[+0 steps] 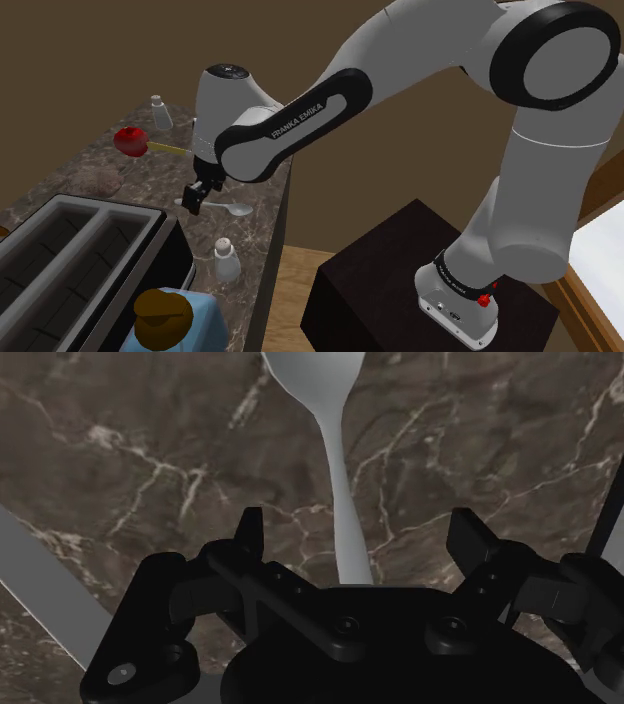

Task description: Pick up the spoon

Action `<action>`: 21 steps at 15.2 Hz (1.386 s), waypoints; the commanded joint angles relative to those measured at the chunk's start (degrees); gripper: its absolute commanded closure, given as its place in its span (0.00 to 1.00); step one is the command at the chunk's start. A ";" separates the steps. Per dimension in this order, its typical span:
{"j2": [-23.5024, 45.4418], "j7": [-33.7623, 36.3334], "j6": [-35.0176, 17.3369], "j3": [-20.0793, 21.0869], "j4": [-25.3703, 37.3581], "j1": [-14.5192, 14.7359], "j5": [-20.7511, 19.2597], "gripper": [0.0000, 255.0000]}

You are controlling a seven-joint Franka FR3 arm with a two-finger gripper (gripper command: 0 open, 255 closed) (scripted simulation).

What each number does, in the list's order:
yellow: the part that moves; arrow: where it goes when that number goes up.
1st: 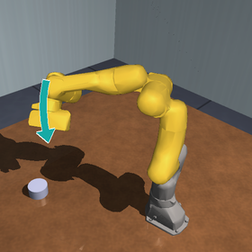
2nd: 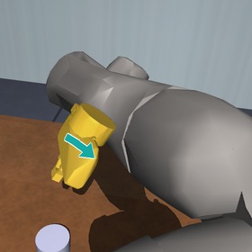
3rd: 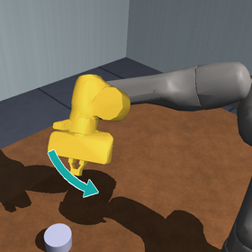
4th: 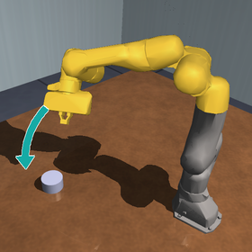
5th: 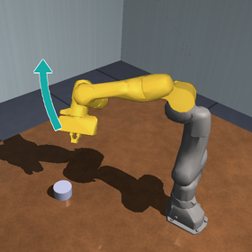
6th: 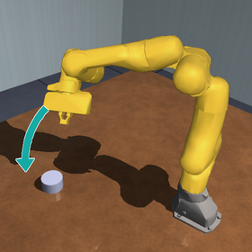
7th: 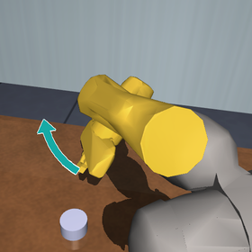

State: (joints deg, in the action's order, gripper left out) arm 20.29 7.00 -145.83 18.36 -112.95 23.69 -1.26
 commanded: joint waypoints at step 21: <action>-3.48 -0.56 4.74 0.69 1.40 -0.65 1.32 1.00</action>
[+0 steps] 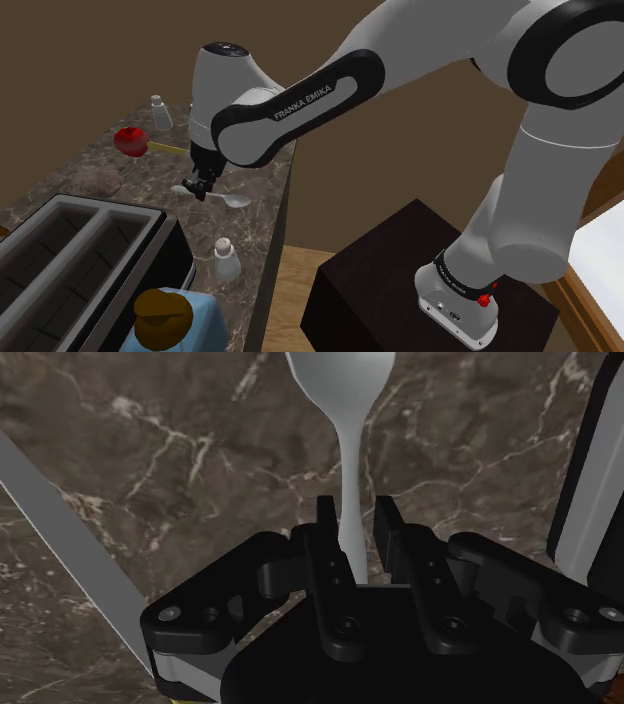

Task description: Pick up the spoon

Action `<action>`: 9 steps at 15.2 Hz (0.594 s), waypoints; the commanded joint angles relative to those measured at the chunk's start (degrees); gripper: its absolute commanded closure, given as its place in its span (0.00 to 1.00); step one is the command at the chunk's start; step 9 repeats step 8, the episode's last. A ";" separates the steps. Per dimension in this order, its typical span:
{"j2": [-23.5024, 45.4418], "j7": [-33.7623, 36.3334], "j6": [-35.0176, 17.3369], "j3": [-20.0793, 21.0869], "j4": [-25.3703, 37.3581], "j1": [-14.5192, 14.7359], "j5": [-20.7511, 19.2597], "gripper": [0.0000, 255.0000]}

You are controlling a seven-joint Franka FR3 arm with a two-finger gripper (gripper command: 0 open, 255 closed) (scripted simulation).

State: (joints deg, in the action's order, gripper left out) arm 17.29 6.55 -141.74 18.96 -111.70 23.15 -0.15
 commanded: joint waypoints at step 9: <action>-2.83 -0.39 4.78 0.44 2.03 -0.45 1.08 1.00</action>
